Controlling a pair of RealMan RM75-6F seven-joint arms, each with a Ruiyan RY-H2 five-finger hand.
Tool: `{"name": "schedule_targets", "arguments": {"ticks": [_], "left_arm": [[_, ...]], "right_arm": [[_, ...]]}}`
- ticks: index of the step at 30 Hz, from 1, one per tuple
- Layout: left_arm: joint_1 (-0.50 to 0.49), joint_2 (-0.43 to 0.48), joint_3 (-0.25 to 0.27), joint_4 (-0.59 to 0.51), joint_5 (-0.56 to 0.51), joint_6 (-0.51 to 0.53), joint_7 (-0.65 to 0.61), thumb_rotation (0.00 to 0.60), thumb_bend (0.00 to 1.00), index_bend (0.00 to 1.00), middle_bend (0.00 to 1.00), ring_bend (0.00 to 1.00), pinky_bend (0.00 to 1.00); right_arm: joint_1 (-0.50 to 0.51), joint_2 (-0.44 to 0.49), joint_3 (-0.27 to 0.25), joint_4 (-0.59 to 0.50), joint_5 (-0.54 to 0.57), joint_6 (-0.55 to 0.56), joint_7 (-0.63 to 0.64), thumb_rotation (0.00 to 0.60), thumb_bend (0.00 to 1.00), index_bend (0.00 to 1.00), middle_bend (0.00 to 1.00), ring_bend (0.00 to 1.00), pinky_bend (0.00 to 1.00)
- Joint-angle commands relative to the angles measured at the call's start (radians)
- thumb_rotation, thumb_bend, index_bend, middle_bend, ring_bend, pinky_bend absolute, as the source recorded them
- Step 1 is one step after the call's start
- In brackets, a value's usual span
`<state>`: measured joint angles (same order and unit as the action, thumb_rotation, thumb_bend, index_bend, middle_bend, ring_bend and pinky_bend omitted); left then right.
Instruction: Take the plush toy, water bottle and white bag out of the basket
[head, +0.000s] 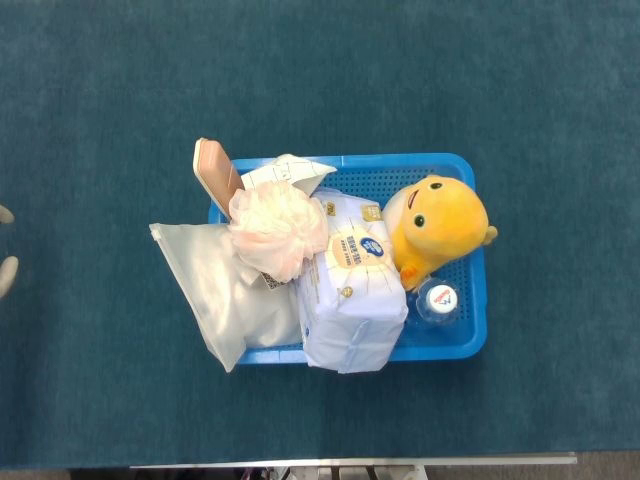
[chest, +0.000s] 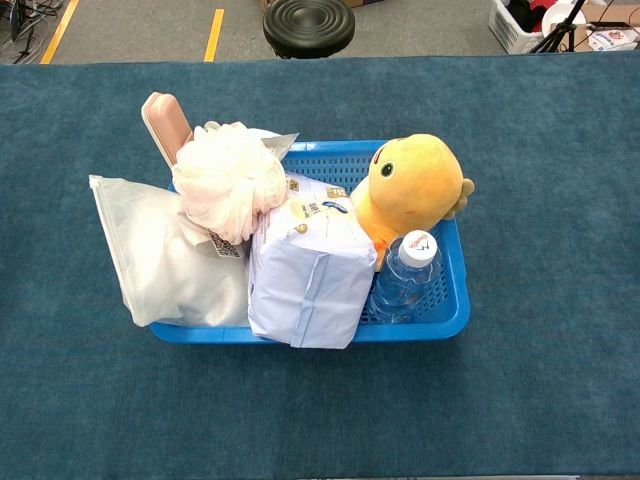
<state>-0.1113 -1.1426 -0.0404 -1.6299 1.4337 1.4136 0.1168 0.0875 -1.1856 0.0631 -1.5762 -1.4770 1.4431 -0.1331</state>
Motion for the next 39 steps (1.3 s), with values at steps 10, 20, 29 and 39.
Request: {"name": "schedule_targets", "arguments": {"ticks": [10, 20, 29, 39], "left_arm": [[0.008, 0.007, 0.003, -0.012, -0.018, 0.003, 0.015, 0.600, 0.28, 0.38, 0.40, 0.29, 0.44], [0.015, 0.008, 0.007, -0.020, -0.018, 0.011, 0.025, 0.600, 0.28, 0.38, 0.40, 0.30, 0.45], [0.032, 0.012, 0.015, -0.015, -0.017, 0.024, 0.001, 0.600, 0.28, 0.38, 0.40, 0.30, 0.45], [0.039, 0.019, 0.023, -0.013, -0.009, 0.024, -0.015, 0.600, 0.28, 0.38, 0.41, 0.30, 0.45]], "right_arm": [[0.027, 0.034, 0.004, -0.034, -0.069, 0.011, 0.077, 0.600, 0.41, 0.20, 0.30, 0.25, 0.50], [0.088, 0.133, -0.008, -0.125, -0.257, 0.032, 0.131, 0.600, 0.09, 0.22, 0.29, 0.25, 0.47], [0.165, 0.172, -0.013, -0.214, -0.301, -0.081, 0.031, 0.600, 0.00, 0.09, 0.12, 0.11, 0.30], [0.297, 0.126, 0.021, -0.215, -0.263, -0.247, 0.035, 0.600, 0.00, 0.00, 0.05, 0.02, 0.22]]}}
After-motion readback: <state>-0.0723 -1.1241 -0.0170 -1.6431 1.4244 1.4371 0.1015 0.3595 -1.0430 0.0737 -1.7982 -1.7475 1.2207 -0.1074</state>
